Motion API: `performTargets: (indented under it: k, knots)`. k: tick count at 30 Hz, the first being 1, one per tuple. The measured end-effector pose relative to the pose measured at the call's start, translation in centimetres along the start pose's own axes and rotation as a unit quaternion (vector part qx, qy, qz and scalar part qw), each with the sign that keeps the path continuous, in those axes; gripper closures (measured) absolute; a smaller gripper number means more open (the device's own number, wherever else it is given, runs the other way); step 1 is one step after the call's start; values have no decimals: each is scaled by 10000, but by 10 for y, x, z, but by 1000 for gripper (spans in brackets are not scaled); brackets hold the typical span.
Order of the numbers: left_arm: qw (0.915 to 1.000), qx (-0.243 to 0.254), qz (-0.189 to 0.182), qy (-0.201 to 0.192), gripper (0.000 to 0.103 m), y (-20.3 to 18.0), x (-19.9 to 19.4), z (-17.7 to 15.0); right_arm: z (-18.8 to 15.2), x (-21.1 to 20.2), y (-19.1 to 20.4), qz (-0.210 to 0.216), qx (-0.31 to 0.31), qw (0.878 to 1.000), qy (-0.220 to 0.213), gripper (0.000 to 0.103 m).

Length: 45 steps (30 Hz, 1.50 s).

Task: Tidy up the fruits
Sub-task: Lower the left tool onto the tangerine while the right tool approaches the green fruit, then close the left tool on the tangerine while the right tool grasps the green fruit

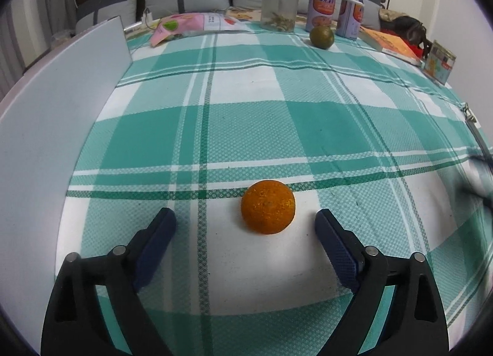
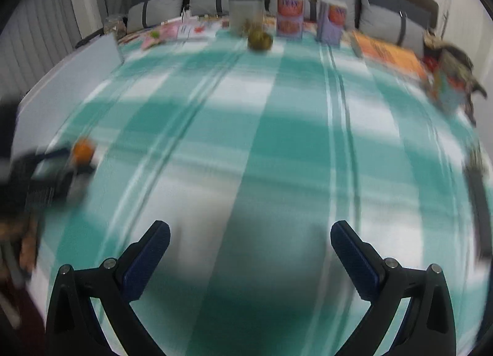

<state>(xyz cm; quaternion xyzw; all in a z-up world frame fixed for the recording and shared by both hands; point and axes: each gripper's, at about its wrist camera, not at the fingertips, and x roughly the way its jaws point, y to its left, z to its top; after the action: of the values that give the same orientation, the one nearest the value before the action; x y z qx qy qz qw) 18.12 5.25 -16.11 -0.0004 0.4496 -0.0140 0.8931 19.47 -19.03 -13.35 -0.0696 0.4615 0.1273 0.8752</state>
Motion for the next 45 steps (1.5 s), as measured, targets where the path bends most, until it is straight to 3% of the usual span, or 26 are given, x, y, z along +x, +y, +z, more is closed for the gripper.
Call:
performTargets:
  k: [4,8,14,15,17,19,21,24,29,34,38,45]
  knots:
    - [10000,-21,-4,-16,9,1,0,-1,103,54,-23,254,117,9996,-92,0]
    - [10000,-32,-8,-26,9,1,1,-1,181,112,-41,387,528,9978,-58,0]
    - [10000,-38,-12,-31,9,1,1,-1,243,171,-39,403,1058,9935,-69,5]
    - [10000,-37,-11,-31,9,1,1,-1,248,179,-37,355,1059,9937,-15,11]
    - [10000,-38,-11,-33,9,1,1,-1,256,193,-34,318,982,9946,72,52]
    - [10000,-35,-8,-32,9,1,1,-1,259,196,-32,248,805,9964,119,54]
    - [10000,-35,-8,-32,9,1,1,-1,255,187,-32,214,744,9970,34,54]
    - [10000,-33,-8,-32,9,1,1,-1,234,153,-32,618,690,9957,-40,54]
    - [10000,-20,11,-22,9,0,1,-1,158,88,-7,1185,284,9925,108,54]
    - [10000,-38,-81,-1,10,3,-1,-1,69,64,13,939,-22,9953,242,54]
    - [9996,-110,-184,166,10,7,-15,-14,23,36,8,779,-36,9969,99,54]
    - [9993,-245,-223,143,10,11,-33,-38,-6,13,-1,716,-32,9973,181,53]
